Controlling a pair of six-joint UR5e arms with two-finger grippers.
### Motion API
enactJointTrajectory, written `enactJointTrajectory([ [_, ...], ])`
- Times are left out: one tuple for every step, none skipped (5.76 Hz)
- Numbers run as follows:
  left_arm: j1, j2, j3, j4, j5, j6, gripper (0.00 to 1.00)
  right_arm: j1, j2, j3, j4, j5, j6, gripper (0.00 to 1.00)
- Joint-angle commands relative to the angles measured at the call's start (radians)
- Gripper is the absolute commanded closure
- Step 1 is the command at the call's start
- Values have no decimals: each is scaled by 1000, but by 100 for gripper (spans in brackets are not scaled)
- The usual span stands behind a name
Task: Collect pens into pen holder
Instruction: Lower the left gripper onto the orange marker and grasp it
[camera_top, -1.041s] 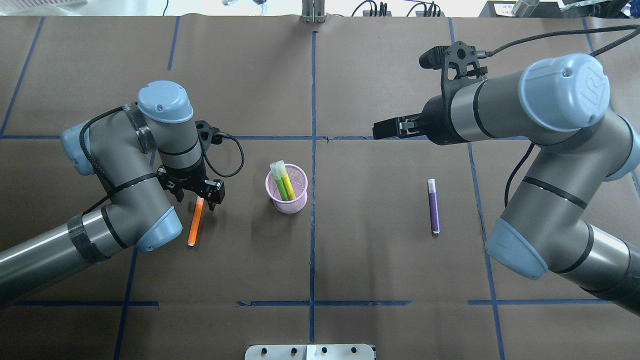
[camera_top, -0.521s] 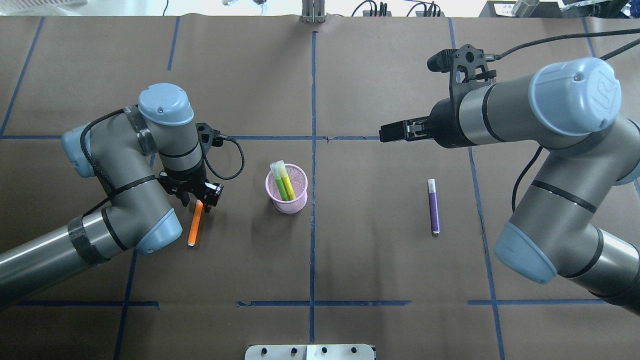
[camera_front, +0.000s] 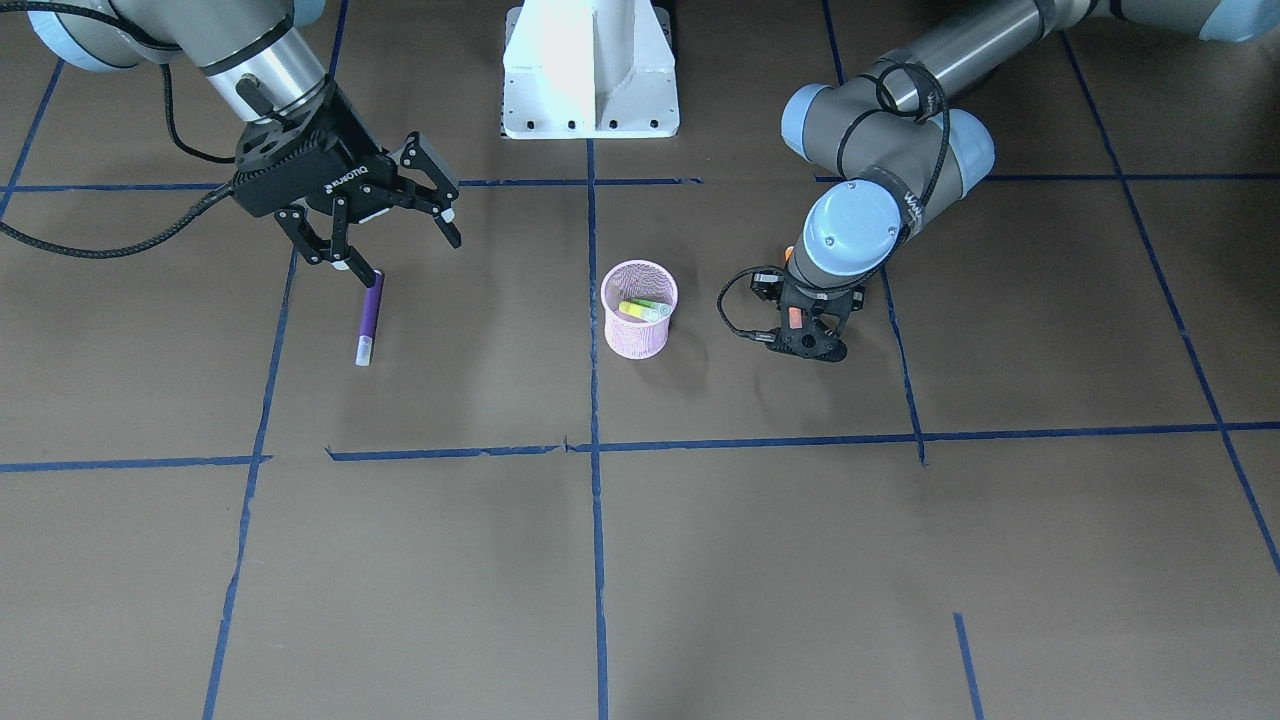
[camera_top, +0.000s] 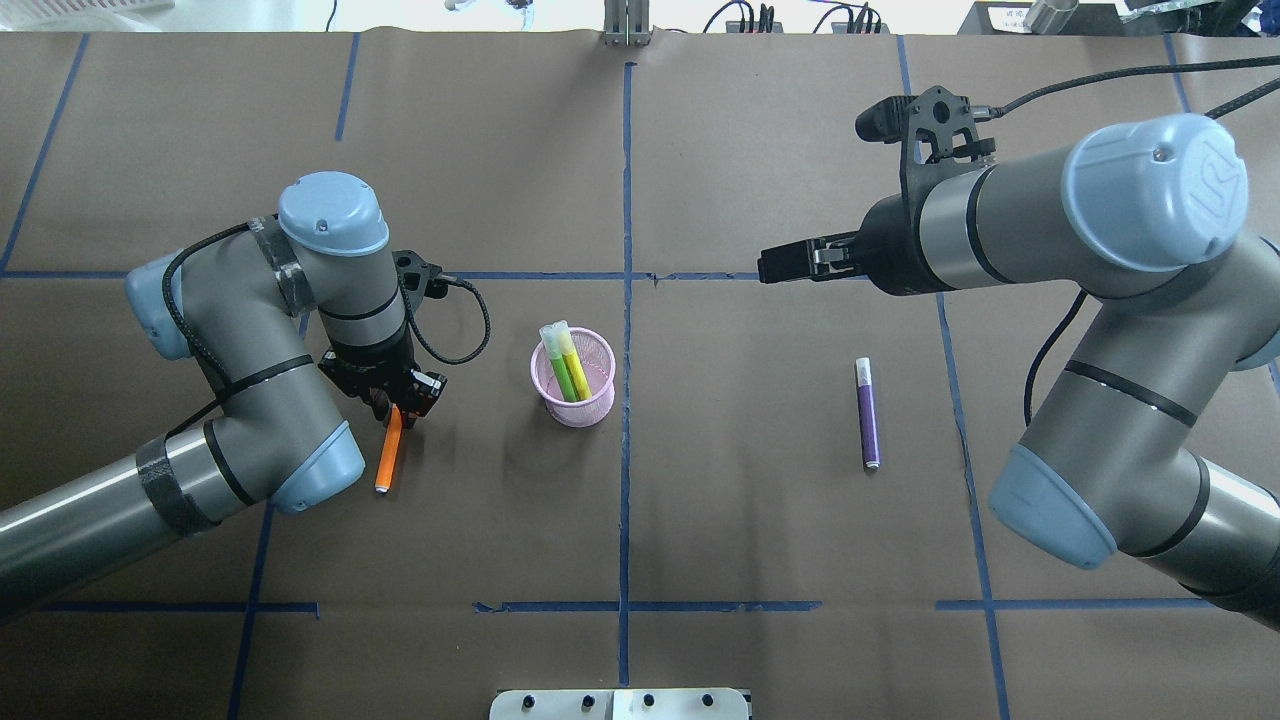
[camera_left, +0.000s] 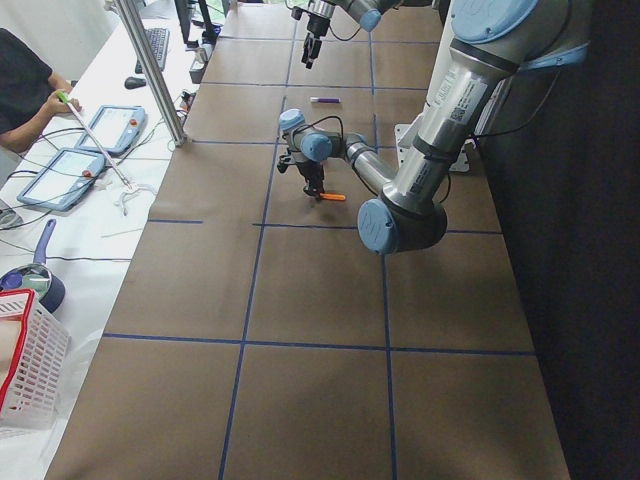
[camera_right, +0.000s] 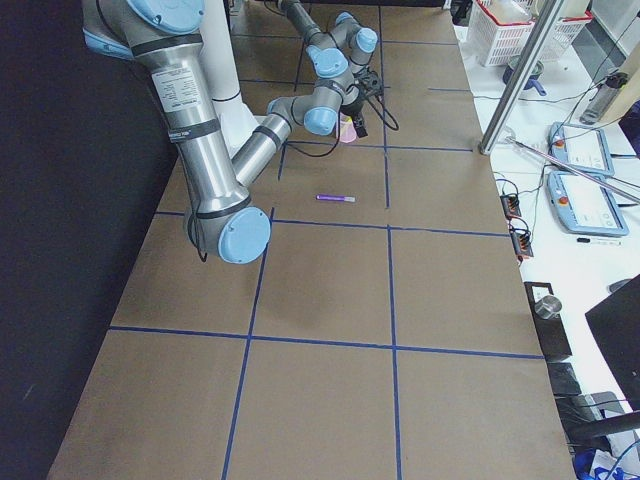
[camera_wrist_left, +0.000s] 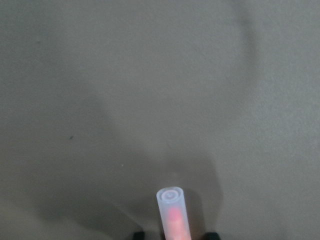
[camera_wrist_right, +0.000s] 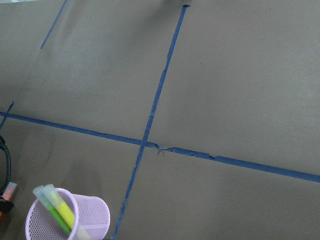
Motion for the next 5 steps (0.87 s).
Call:
enactJointTrajectory([
  [0, 6, -26, 11, 7, -8, 99, -1, 0, 1, 0, -3, 2, 1],
  [-9, 4, -49, 16, 6, -18, 100, -1, 0, 1, 0, -5, 2, 1],
  [-15, 1, -51, 14, 7, -18, 100, -1, 0, 1, 0, -6, 2, 1],
  [-40, -8, -98, 7, 6, -38, 100, 5, 0, 14, 0, -3, 0, 1],
  [-61, -28, -181, -1, 9, -111, 100, 11, 0, 15, 0, -2, 0, 1],
])
